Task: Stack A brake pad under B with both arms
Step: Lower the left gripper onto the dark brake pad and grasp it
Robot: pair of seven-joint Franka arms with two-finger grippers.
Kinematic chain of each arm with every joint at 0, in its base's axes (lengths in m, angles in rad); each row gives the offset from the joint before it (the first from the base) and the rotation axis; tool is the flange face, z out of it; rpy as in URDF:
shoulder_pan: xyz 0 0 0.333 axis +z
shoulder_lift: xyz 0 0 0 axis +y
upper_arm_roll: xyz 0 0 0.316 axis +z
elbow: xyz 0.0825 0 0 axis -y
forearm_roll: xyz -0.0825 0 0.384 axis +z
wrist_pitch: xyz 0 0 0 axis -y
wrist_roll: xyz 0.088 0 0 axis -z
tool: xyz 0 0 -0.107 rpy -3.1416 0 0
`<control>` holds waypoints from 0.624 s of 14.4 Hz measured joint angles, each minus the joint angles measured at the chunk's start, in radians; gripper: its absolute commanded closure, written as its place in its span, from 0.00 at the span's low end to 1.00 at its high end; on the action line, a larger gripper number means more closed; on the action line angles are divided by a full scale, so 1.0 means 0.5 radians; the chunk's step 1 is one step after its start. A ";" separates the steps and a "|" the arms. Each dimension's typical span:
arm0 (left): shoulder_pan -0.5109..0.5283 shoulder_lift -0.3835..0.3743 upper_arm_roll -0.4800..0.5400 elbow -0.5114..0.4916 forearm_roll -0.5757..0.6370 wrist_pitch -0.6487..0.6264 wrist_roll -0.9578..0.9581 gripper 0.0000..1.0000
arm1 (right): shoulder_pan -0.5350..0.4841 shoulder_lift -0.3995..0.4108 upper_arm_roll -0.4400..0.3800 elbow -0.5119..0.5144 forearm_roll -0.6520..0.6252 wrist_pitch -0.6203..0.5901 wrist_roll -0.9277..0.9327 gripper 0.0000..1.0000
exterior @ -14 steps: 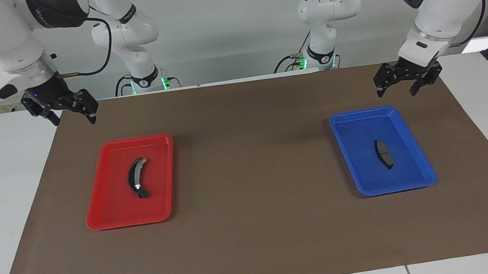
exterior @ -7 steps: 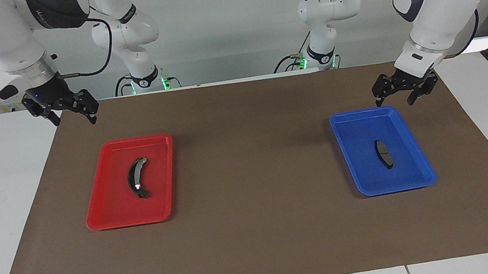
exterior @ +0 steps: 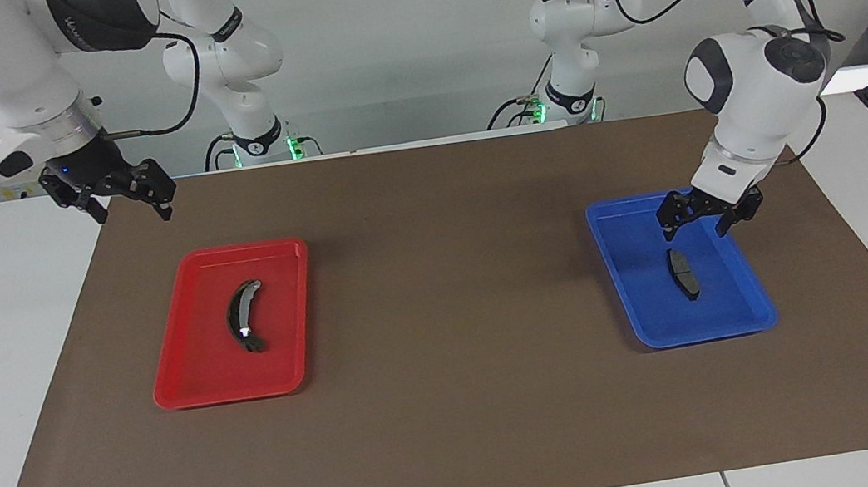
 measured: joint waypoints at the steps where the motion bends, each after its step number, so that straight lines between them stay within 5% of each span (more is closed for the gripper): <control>1: 0.007 0.032 0.002 -0.051 0.000 0.096 0.000 0.03 | 0.000 0.000 0.000 0.000 0.000 0.000 0.000 0.00; 9: 0.056 0.228 0.008 -0.218 0.000 0.416 0.000 0.03 | 0.000 -0.001 0.000 -0.002 0.000 0.000 0.000 0.00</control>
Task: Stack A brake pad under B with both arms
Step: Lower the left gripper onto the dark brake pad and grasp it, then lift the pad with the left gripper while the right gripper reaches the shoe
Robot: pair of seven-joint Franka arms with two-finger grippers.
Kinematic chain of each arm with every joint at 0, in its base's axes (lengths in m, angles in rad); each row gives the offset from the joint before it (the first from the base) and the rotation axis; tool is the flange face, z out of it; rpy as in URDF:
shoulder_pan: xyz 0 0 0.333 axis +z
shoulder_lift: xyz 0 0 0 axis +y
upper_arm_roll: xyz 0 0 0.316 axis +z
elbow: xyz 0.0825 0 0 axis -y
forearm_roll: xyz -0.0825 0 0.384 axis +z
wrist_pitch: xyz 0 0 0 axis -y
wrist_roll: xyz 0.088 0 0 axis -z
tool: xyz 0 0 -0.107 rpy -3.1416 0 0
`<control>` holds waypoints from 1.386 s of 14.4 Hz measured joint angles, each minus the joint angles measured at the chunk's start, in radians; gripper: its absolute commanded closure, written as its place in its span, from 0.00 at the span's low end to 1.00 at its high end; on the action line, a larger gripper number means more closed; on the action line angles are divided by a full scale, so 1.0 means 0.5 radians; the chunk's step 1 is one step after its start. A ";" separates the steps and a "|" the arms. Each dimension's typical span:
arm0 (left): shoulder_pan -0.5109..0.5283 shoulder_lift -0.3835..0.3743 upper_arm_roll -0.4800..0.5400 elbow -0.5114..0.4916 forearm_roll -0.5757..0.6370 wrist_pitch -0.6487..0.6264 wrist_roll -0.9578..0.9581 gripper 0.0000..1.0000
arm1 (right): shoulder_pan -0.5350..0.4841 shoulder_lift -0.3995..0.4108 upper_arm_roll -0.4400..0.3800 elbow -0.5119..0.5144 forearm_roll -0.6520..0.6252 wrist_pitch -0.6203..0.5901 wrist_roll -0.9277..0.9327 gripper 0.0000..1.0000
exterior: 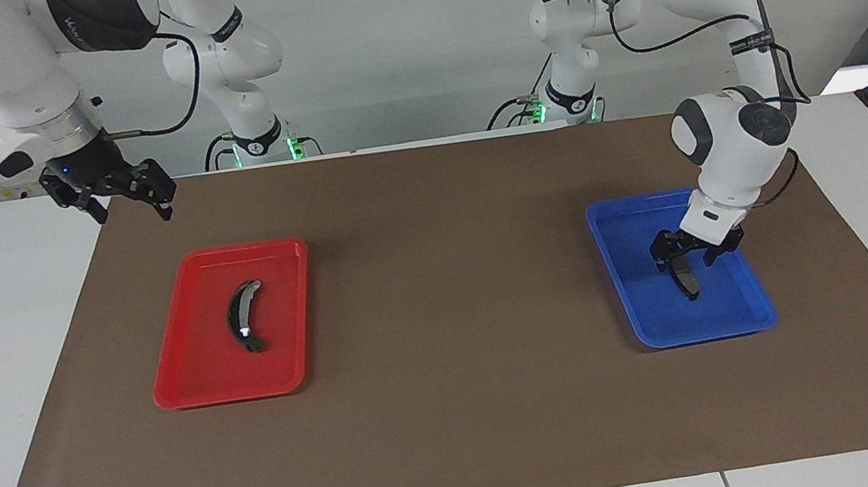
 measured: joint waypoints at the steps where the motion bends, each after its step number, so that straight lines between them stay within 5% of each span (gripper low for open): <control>1: 0.006 0.025 0.002 0.000 0.000 0.012 0.000 0.03 | 0.000 0.000 0.000 0.000 0.000 0.000 0.000 0.00; 4: 0.011 0.059 0.003 -0.002 0.000 0.022 0.000 0.09 | 0.000 0.000 0.000 -0.003 0.000 0.000 0.000 0.00; 12: 0.014 0.053 0.003 -0.013 0.000 0.020 0.000 0.92 | 0.000 -0.001 0.000 -0.017 0.000 0.000 0.000 0.00; 20: 0.008 -0.013 -0.011 0.094 0.001 -0.111 0.001 0.99 | 0.000 -0.020 -0.001 -0.068 0.000 0.053 0.000 0.00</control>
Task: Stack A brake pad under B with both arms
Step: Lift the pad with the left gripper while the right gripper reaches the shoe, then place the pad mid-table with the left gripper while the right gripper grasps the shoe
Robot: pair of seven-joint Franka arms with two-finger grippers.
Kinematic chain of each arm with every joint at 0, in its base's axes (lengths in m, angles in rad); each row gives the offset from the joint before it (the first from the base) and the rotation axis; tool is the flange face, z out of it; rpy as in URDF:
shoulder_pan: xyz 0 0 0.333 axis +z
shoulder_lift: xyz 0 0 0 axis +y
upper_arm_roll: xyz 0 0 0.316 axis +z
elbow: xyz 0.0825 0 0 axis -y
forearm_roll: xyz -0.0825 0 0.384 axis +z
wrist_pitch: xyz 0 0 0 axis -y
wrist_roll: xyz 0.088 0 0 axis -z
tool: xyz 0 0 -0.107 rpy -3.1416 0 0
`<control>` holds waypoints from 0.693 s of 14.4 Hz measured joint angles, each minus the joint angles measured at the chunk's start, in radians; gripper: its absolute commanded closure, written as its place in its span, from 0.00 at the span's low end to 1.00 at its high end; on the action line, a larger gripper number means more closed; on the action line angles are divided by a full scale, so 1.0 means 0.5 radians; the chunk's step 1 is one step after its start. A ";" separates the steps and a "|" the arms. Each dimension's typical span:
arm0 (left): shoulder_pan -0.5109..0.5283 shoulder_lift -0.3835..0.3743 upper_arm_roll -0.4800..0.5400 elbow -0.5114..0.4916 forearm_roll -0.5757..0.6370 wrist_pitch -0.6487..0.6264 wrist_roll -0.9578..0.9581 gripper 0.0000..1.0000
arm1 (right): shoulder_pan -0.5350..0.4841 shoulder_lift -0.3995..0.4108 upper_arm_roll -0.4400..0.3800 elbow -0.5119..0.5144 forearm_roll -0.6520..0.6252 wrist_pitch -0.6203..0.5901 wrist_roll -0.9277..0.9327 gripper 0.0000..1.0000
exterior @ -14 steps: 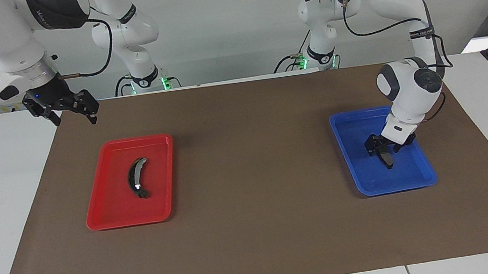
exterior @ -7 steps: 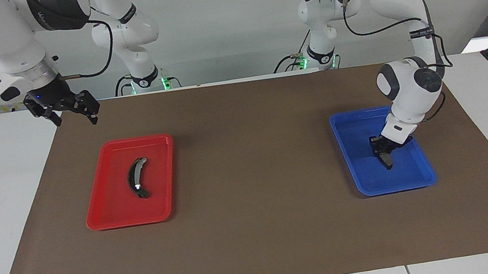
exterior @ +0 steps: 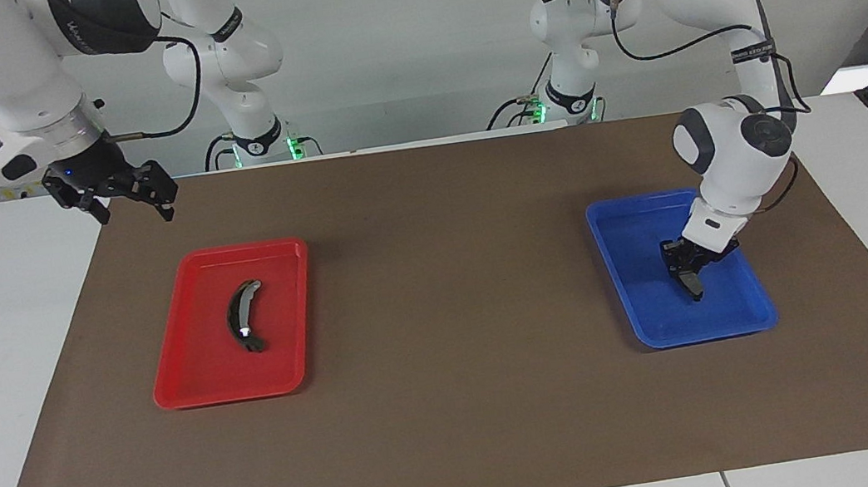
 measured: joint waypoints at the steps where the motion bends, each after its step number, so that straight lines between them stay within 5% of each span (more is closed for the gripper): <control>1: -0.014 -0.026 -0.003 0.054 0.000 -0.084 0.003 0.99 | 0.000 -0.024 0.000 -0.071 0.000 0.099 0.000 0.00; 5: -0.216 -0.069 -0.020 0.262 0.000 -0.338 -0.001 0.99 | 0.000 -0.122 0.000 -0.505 0.043 0.478 -0.035 0.00; 10: -0.715 -0.053 -0.030 0.266 -0.002 -0.316 -0.562 0.99 | 0.008 0.065 0.000 -0.843 0.142 1.061 -0.100 0.00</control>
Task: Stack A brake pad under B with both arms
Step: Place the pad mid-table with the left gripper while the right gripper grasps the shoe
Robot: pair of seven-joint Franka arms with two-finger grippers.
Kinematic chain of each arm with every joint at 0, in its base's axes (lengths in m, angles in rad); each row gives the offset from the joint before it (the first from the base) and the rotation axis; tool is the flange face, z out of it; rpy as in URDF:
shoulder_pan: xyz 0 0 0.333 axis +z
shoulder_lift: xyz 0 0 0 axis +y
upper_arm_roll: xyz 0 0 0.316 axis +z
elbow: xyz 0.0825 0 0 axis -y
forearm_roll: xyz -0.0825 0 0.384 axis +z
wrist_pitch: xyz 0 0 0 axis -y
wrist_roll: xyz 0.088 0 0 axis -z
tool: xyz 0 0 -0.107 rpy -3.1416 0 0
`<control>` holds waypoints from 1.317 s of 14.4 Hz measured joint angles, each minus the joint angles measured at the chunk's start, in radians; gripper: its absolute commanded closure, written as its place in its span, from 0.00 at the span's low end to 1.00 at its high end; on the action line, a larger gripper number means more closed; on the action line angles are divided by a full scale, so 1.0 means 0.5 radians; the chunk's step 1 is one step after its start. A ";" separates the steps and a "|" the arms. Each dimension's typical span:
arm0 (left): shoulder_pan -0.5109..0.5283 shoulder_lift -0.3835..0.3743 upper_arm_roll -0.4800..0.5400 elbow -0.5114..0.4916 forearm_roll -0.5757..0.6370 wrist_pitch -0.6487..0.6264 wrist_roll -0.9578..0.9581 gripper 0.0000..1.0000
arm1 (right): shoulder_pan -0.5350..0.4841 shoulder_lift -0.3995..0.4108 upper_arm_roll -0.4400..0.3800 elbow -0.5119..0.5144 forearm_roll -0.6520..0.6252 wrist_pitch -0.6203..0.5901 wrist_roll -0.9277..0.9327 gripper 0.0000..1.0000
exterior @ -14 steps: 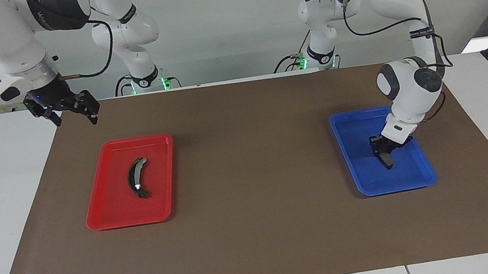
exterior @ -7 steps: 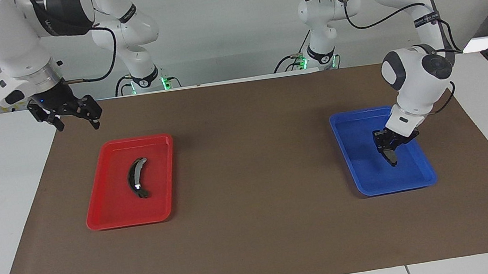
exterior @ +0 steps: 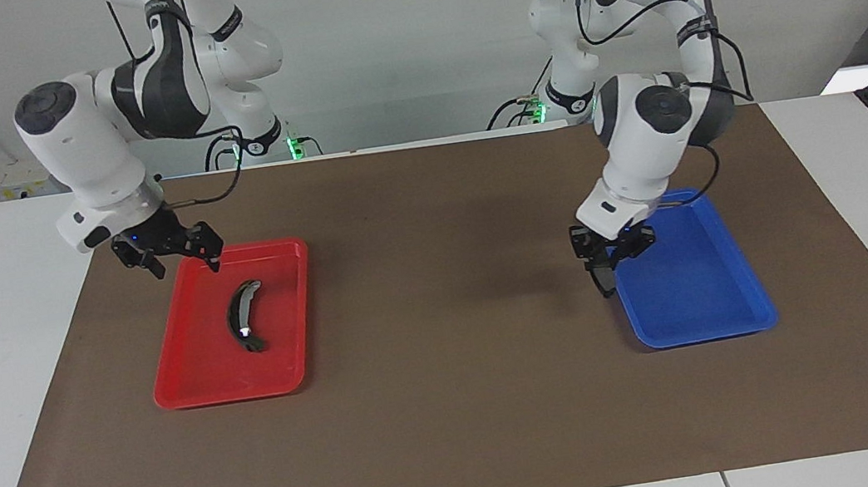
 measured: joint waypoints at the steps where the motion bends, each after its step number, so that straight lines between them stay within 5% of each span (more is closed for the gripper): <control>1: -0.096 0.011 -0.001 -0.004 0.001 0.037 -0.156 0.99 | 0.011 0.050 0.001 -0.096 0.000 0.180 0.000 0.00; 5: -0.385 0.169 -0.004 -0.026 0.001 0.287 -0.599 0.99 | 0.078 0.206 0.003 -0.312 0.000 0.589 0.000 0.00; 10: -0.558 0.380 -0.003 -0.012 0.001 0.562 -0.861 0.99 | 0.098 0.308 -0.004 -0.338 0.000 0.658 -0.119 0.00; 11: -0.571 0.393 -0.003 -0.012 0.001 0.579 -0.885 0.90 | 0.097 0.307 -0.006 -0.351 0.000 0.659 -0.166 0.00; 12: -0.583 0.403 -0.003 -0.012 0.001 0.588 -0.902 0.58 | 0.096 0.307 -0.007 -0.369 0.000 0.664 -0.227 0.01; 13: -0.589 0.406 -0.003 -0.011 0.001 0.591 -0.908 0.09 | 0.089 0.307 -0.007 -0.386 0.000 0.683 -0.265 0.04; 16: -0.589 0.406 -0.001 -0.011 0.001 0.591 -0.916 0.01 | 0.064 0.305 -0.009 -0.416 0.000 0.697 -0.294 0.14; 17: -0.588 0.405 0.004 -0.008 0.001 0.591 -0.916 0.01 | 0.059 0.304 -0.009 -0.420 0.000 0.699 -0.297 0.25; 19: -0.561 0.399 0.021 0.006 0.001 0.580 -0.897 0.01 | 0.054 0.303 -0.010 -0.422 0.000 0.700 -0.297 0.70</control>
